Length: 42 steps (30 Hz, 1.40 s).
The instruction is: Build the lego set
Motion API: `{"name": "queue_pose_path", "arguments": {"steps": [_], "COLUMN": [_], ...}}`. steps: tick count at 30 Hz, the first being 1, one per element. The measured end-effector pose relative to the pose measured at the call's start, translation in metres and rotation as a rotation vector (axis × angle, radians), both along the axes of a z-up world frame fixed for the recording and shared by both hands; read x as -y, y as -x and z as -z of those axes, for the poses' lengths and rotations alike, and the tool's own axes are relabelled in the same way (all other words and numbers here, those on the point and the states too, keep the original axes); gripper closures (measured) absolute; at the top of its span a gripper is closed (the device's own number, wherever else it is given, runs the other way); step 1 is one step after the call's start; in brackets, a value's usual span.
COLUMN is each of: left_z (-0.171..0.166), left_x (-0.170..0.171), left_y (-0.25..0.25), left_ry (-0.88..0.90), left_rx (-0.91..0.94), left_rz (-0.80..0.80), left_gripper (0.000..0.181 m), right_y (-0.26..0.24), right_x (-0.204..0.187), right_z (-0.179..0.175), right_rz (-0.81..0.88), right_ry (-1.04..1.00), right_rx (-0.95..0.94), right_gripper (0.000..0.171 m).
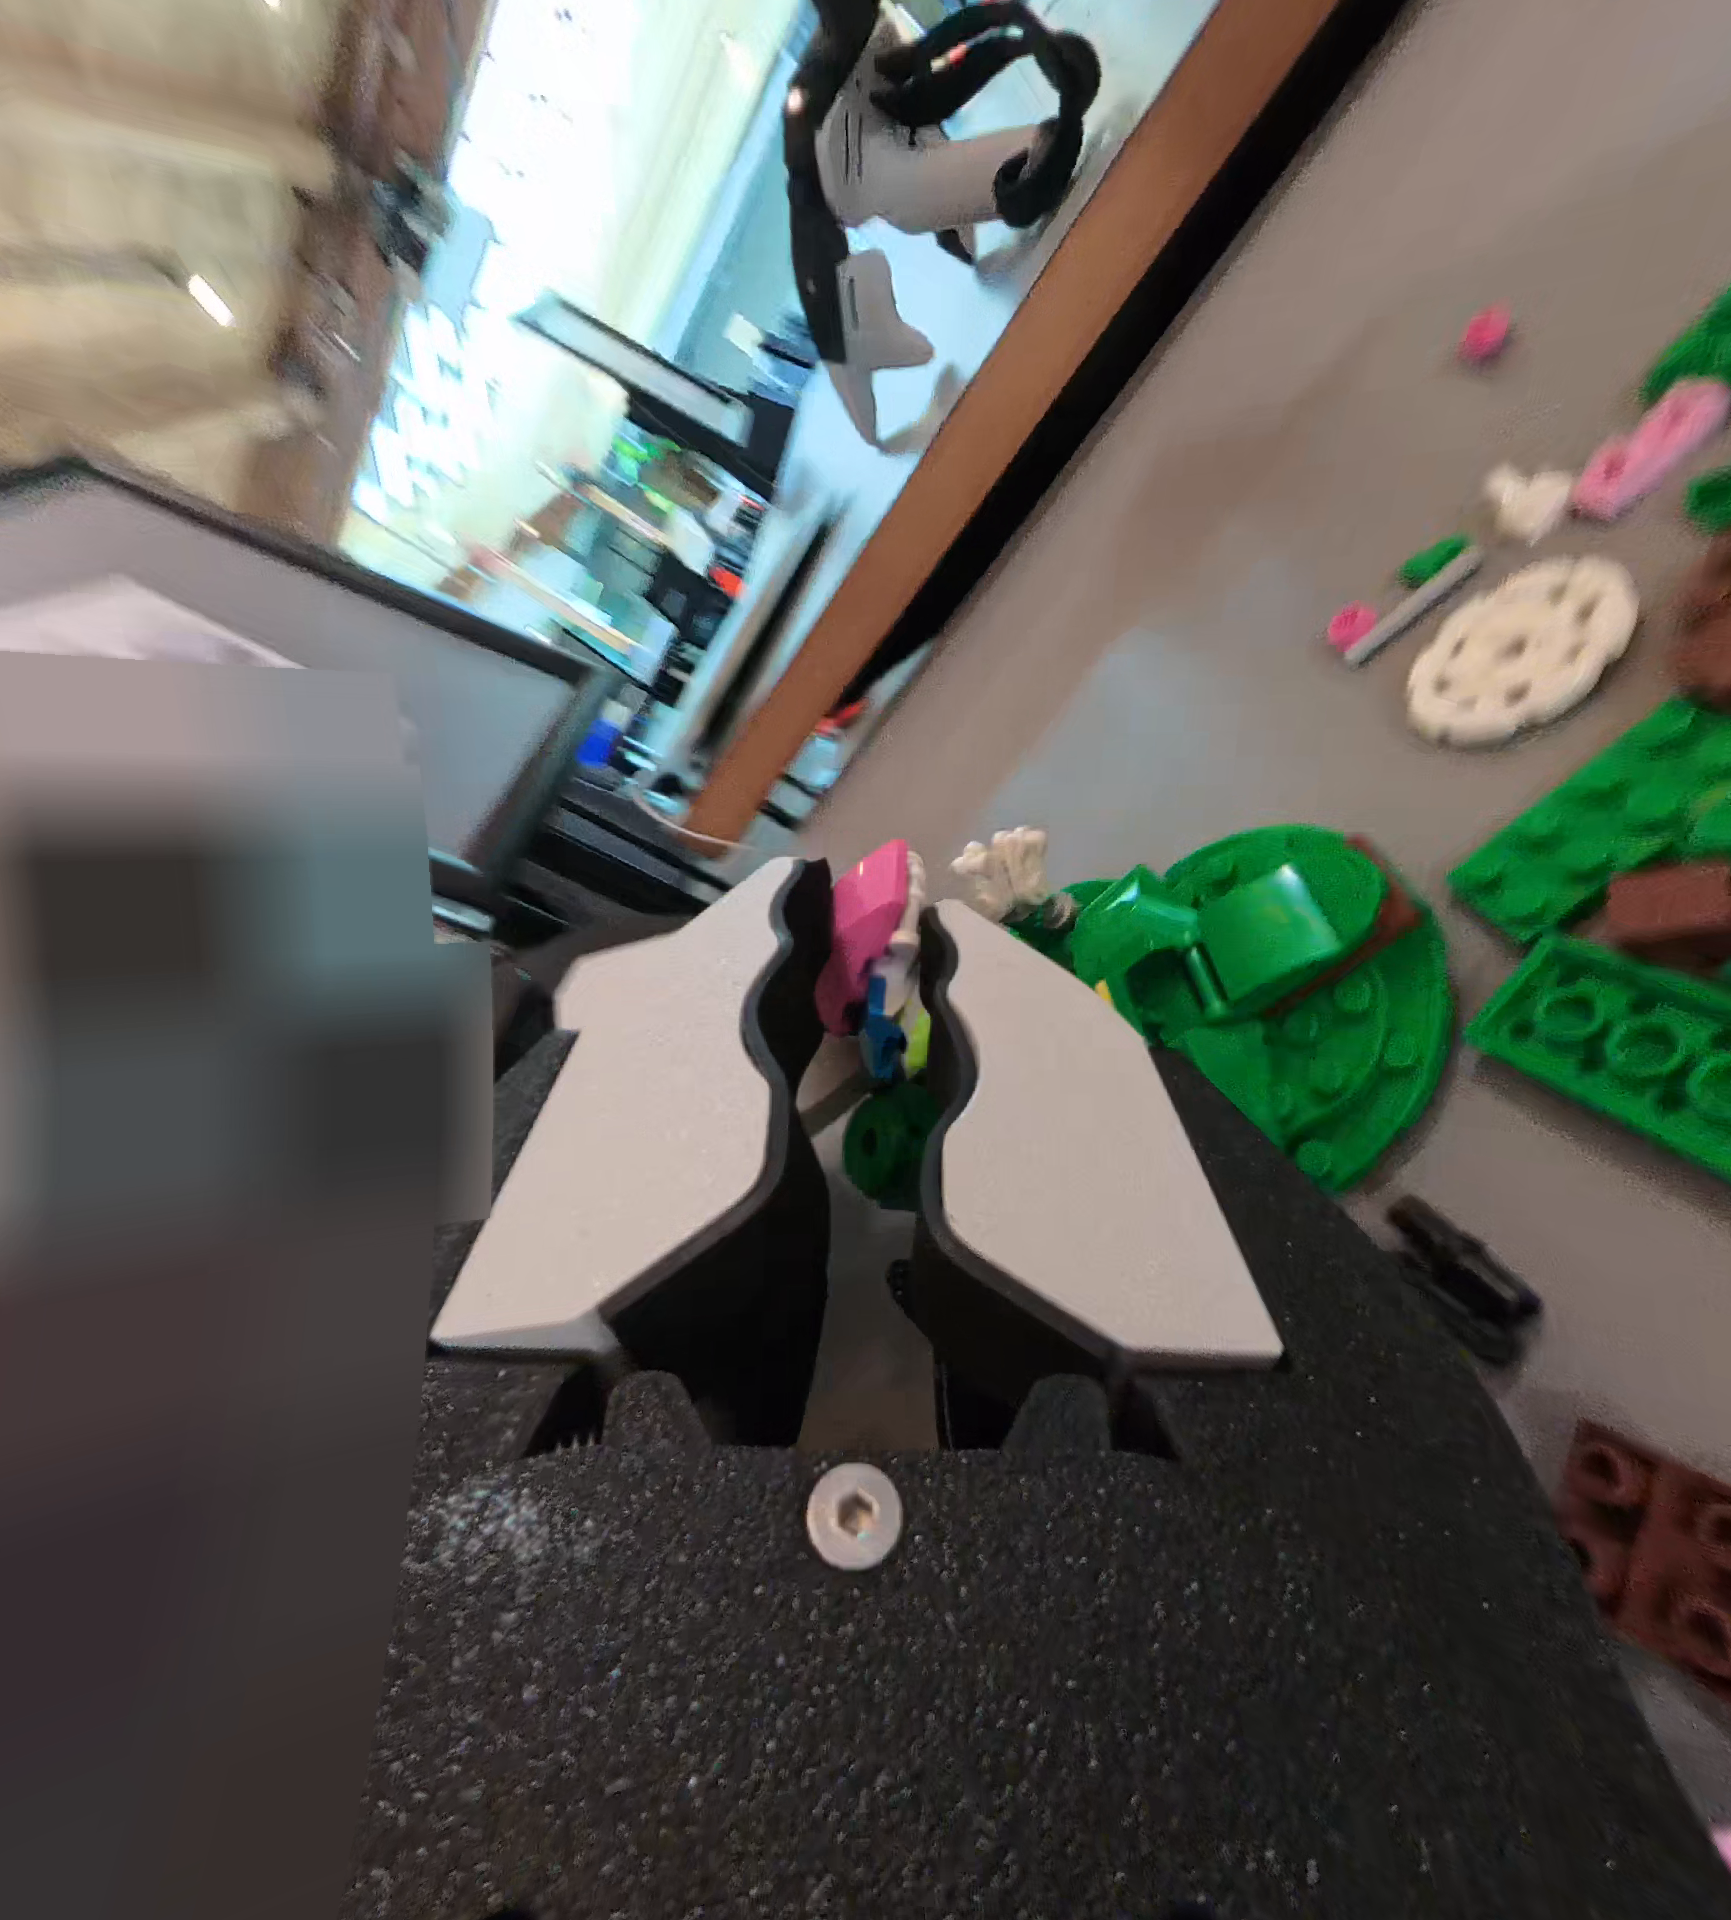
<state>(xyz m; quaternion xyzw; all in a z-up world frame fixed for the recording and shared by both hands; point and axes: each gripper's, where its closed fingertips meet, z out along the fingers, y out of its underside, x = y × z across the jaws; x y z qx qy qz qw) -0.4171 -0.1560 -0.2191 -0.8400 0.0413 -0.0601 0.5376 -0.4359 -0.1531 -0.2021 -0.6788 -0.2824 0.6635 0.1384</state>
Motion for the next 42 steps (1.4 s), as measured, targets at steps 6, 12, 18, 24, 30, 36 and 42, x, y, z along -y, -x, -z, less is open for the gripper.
{"name": "queue_pose_path", "arguments": {"steps": [6,12,18,24,30,36,42], "left_z": [0.0027,0.0026,0.0007,0.0010,0.0031,0.0032,0.0027], "left_x": [-0.0009,-0.0009,-0.0021,-0.0024,-0.0030,-0.0030,-0.0034], "left_y": [0.0018,0.0023,0.0033,0.0029,0.0037,0.0037,0.0052], "left_ry": [0.024,0.025,0.006,0.011,0.032,0.035,0.027], "left_rx": [0.038,0.042,0.000,0.026,0.067,0.082,0.050], "left_rz": [0.001,0.000,-0.002,0.010,0.021,0.029,0.018], "left_gripper": [0.174,0.174,0.174,0.174,0.174,0.174,0.174], "right_y": [0.0032,0.0046,0.0033,0.0030,0.0050,0.0061,0.0066], "right_x": [-0.0013,-0.0004,-0.0022,-0.0029,-0.0038,-0.0039,-0.0058], "right_z": [0.0013,0.0013,0.0017,0.0019,0.0006,0.0008,0.0036], "right_rz": [0.029,0.003,-0.001,0.033,0.077,0.100,0.082], "right_ry": [-0.654,-0.600,0.185,-0.104,-0.856,-0.890,-0.097], "right_rx": [0.178,0.172,-0.019,0.050,0.240,0.254,0.054], "right_gripper": [0.155,0.154,0.155,0.155,0.155,0.155,0.155]}}
